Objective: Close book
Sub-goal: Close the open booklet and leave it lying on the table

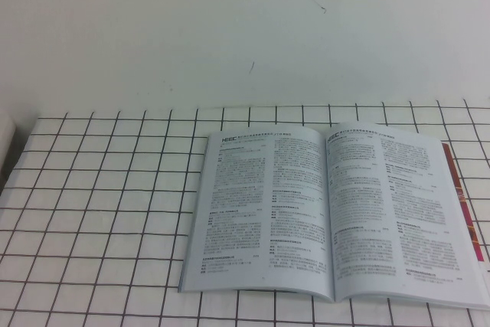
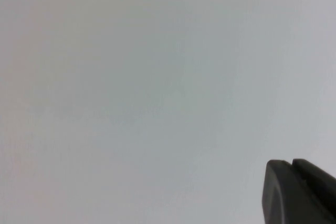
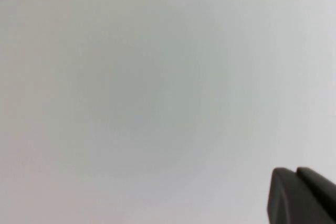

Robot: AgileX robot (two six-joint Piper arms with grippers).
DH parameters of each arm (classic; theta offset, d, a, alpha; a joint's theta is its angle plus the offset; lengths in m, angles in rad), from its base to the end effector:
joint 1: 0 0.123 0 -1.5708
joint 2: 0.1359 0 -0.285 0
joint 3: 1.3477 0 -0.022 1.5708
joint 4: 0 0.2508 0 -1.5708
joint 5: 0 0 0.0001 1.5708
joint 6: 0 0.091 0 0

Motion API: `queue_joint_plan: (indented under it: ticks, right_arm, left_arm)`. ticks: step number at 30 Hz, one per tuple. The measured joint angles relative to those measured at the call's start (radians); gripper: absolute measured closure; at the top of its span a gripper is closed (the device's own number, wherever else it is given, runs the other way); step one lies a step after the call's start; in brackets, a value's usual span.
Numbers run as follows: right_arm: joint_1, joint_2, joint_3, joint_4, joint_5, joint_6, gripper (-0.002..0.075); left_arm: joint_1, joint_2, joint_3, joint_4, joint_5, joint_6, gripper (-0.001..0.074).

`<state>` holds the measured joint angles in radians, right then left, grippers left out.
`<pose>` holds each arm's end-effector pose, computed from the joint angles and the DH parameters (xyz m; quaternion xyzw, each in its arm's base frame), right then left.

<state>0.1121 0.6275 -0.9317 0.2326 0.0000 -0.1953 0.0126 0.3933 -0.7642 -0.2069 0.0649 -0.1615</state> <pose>0.1010 0.0114 0.4707 -0.0208 0.5557 0.0620 0.8288 0.0532 -0.0006 0.4324 -0.0995 0.5458 -0.1507 0.8182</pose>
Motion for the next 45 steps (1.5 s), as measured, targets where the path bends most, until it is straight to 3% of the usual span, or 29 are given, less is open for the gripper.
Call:
queue_joint_plan:
  ticks: [10,15,22,29,38,45]
  right_arm:
    - [0.0,0.285,-0.001,-0.059,0.397,-0.01,0.0729]
    - [0.0,0.413,-0.001,-0.076,0.537,-0.011,0.0729]
    - [0.0,0.605,-0.001,-0.028,0.634,-0.011,0.0729]
    - [0.0,0.806,-0.001,0.23,0.638,-0.204,0.0729]
    - [0.0,1.015,-0.005,0.771,0.728,-0.823,0.0729]
    - [0.035,1.139,-0.076,0.828,0.747,-0.933,0.0729]
  left_arm:
    - [0.0,0.335,-0.035,0.028,0.463,0.006,0.0738]
    - [0.0,0.47,-0.035,-0.012,0.543,0.008,0.0738]
    - [0.0,0.677,-0.031,-0.23,0.573,0.07,0.0738]
    - [0.0,0.877,-0.031,-0.61,0.55,0.487,0.0738]
    - [0.0,1.113,-0.031,-1.057,0.545,1.016,0.0738]
    - [0.0,1.28,-0.031,-1.284,0.587,1.301,0.0738]
